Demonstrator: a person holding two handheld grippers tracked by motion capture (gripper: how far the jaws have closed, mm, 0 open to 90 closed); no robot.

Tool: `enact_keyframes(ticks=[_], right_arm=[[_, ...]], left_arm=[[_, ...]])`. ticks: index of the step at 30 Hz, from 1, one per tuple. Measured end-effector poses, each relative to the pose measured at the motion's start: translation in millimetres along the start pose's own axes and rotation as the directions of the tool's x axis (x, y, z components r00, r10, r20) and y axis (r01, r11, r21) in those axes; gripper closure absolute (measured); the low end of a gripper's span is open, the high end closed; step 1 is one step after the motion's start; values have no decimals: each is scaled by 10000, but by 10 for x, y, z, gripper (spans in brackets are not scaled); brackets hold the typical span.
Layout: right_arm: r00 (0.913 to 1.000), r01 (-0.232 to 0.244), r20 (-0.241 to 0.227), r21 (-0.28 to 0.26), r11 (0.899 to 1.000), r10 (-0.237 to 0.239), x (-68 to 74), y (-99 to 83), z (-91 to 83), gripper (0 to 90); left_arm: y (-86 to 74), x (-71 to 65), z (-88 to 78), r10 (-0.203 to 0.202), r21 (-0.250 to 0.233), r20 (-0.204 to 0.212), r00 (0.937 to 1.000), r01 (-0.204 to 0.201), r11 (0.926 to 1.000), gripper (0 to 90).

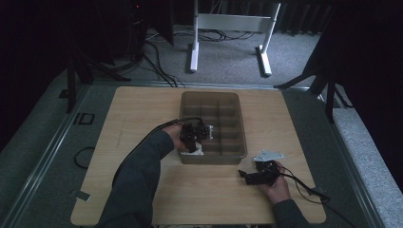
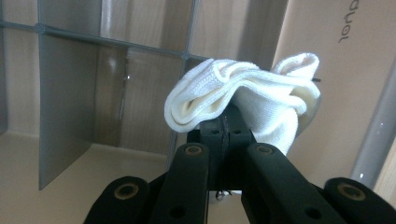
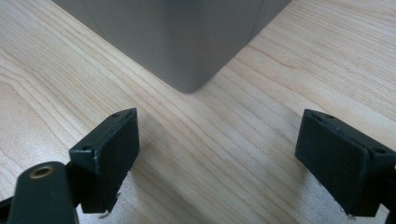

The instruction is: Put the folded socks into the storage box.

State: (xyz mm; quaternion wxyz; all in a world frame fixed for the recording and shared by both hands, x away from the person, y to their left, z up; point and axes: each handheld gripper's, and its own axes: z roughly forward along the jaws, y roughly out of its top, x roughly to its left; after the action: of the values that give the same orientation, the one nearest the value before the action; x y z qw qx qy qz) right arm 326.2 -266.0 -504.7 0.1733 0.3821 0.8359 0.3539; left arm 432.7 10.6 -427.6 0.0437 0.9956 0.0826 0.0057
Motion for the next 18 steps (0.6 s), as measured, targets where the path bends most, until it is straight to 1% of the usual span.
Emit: enact_keyframes(ticks=[2,5,10,12,15,16,18], right_arm=[[10000,0,0,0,10000,0,0,0,0,132],[10000,-3,-1,1,10000,3,0,0,0,132],[10000,0,-2,1,10000,0,0,0,0,132],[10000,-3,-1,0,10000,3,0,0,0,132],[10000,0,-1,1,10000,0,0,0,0,132],[10000,4,-3,2,10000,-4,0,0,0,132],[10000,-3,-3,0,10000,3,1,0,0,132]], left_arm=[[-5,-1,-4,25,-53,-42,10000,-25,10000,900],[-37,0,-17,-43,-206,-25,10000,42,9998,900],[-97,-14,-129,-121,-612,-61,9999,117,9981,873],[-110,-15,-186,-128,-823,-77,9999,121,9965,869],[-119,-29,-280,-168,-1229,-103,9998,154,9923,868],[-115,-38,-312,-150,-1400,-109,9998,133,9901,868],[-96,-49,-350,-60,-1570,-137,9999,37,9876,866]])
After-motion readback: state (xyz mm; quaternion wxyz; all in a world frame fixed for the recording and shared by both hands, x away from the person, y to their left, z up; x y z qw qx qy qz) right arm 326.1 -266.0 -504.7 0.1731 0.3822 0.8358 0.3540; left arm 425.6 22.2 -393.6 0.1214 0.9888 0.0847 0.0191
